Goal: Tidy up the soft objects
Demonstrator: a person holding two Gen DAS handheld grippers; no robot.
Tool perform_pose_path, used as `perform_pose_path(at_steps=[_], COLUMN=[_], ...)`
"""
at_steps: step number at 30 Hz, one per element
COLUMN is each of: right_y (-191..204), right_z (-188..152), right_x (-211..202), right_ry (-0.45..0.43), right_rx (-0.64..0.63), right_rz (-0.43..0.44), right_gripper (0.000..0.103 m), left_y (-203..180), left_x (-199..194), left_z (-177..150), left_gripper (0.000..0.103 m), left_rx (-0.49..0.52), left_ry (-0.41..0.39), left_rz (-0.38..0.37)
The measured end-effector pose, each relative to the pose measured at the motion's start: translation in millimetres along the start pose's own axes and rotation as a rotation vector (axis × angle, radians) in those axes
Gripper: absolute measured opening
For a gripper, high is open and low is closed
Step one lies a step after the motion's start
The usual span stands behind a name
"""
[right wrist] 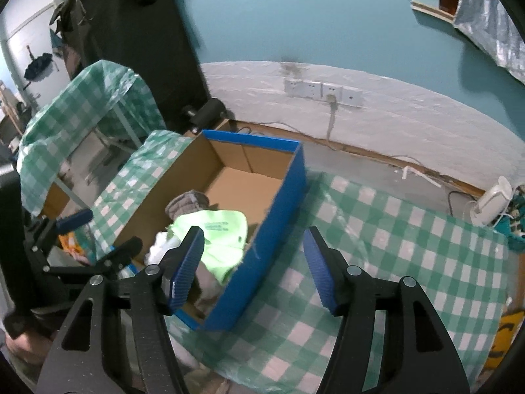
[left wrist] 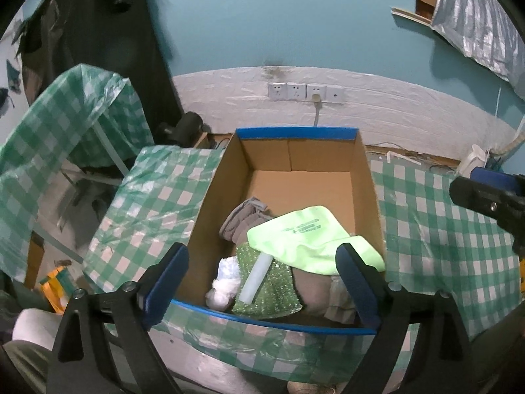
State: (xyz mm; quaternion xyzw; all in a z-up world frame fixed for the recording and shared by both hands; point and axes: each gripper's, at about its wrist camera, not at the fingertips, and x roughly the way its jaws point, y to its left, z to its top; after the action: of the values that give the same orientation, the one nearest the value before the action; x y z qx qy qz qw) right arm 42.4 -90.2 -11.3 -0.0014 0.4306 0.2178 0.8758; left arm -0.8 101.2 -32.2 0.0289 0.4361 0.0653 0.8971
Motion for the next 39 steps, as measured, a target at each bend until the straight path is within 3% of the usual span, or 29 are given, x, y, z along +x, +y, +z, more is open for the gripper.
perform_pose_path(at_steps=[6,12,20,25,39], right_y=[-13.1,-26.3,-33.9,-36.4,-38.6], right_z=[-7.6,-14.8,-17.1,-17.6,-17.9], right_x=[-12.1,-13.3,-12.1,-10.5,-4.3], right_ry=[-0.021,-0.021,-0.016,-0.011,0.001], right_rx=[0.023,0.024,0.038,0.041,0.049], right_rz=[-0.017,-0.053,-0.051,-0.048,-0.056], right_gripper=[0.063,0.063,0.063,0.063,0.064], left_y=[-18.0,-32.2,-31.0,-35.0,-42.2], left_x=[-15.7,-22.5,-15.1,-4.1,-2.9], left_z=[2.0,2.5,8.2,7.7,7.5], left_gripper=[0.101,0.101,0.101,0.101,0.101], left_rx=[0.050,0.072,0.018,0.018,0.045], left_ry=[-0.040,-0.061,-0.029,0.033,0.027], left_rz=[0.011,-0.011,-0.019,-0.022,-0.012])
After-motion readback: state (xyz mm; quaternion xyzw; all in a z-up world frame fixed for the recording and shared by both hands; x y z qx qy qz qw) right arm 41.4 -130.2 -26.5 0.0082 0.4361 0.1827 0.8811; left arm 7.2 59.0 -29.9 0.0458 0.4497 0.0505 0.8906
